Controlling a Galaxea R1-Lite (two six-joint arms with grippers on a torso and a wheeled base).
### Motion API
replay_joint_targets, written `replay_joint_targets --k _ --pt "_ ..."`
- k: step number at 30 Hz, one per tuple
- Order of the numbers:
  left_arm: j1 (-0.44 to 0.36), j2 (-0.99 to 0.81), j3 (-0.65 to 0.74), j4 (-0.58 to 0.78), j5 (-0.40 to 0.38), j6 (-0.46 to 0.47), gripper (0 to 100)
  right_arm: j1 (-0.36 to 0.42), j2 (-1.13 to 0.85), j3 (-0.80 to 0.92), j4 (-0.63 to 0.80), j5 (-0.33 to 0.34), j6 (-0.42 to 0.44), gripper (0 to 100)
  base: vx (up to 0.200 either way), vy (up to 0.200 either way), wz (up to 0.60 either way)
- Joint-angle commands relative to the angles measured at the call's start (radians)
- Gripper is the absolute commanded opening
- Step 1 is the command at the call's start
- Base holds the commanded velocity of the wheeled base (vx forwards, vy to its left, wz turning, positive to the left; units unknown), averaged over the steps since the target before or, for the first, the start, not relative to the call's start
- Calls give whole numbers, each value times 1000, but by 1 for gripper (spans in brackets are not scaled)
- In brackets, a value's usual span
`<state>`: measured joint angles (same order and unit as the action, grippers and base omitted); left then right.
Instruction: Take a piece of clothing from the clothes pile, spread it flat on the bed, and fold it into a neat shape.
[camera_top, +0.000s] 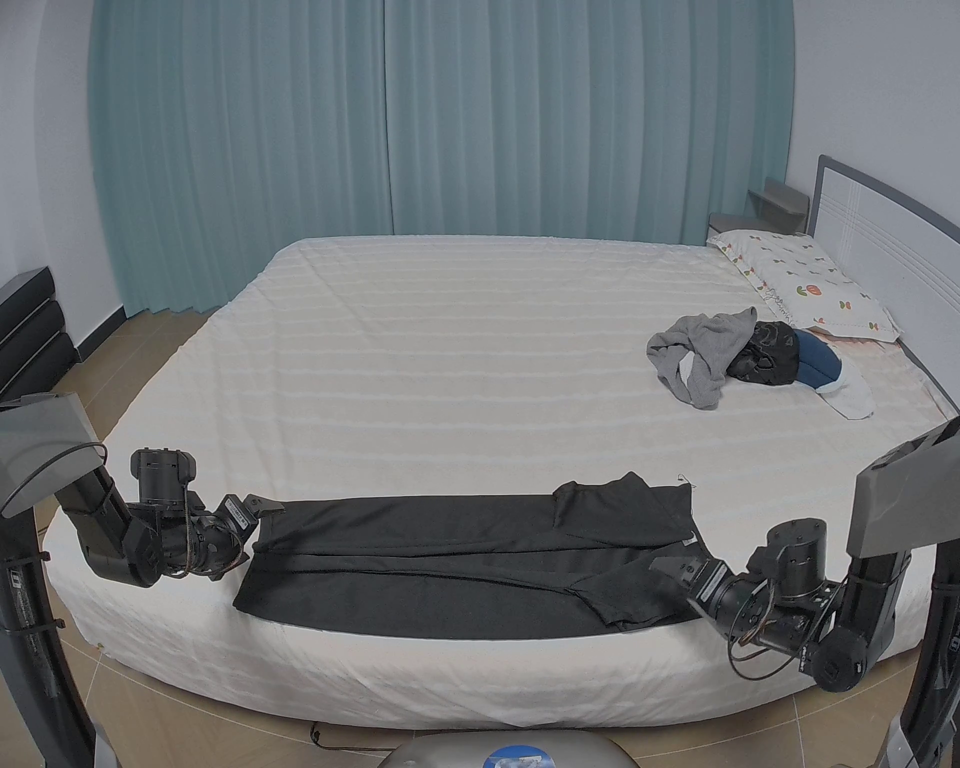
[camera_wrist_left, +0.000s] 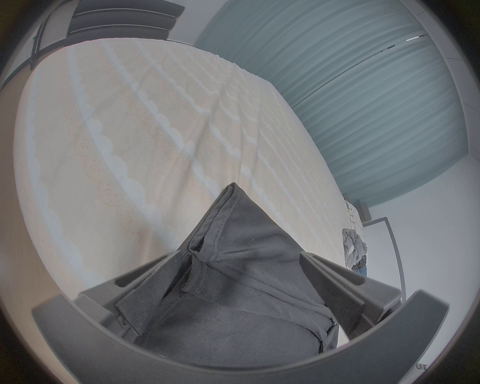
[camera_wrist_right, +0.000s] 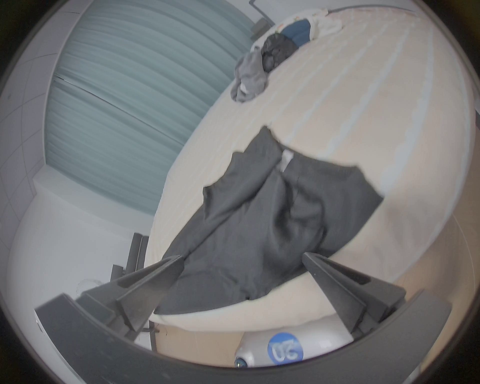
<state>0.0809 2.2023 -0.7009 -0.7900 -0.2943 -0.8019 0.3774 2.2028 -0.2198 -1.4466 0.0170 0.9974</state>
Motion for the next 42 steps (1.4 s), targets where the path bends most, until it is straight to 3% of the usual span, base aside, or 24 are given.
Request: replay_joint_targets --k 1,5,16,32,33,42 --pt "0 -1 0 0 1 0 100 -89 -52 -18 2 8 -43 100 0 0 0" --pt "0 -1 0 0 1 0 100 -147 3 -87 5 38 -60 100 0 0 0" --pt "0 -1 0 0 1 0 100 -207 149 -262 45 126 -115 100 0 0 0" --pt "0 0 0 0 1 0 100 -213 224 -359 64 189 -123 100 0 0 0" --pt "0 0 0 0 1 0 100 -218 226 -362 64 189 -129 0 0 0 0" --pt "-1 -1 1 0 1 1 100 -242 247 -363 63 185 -168 0 0 0 0"
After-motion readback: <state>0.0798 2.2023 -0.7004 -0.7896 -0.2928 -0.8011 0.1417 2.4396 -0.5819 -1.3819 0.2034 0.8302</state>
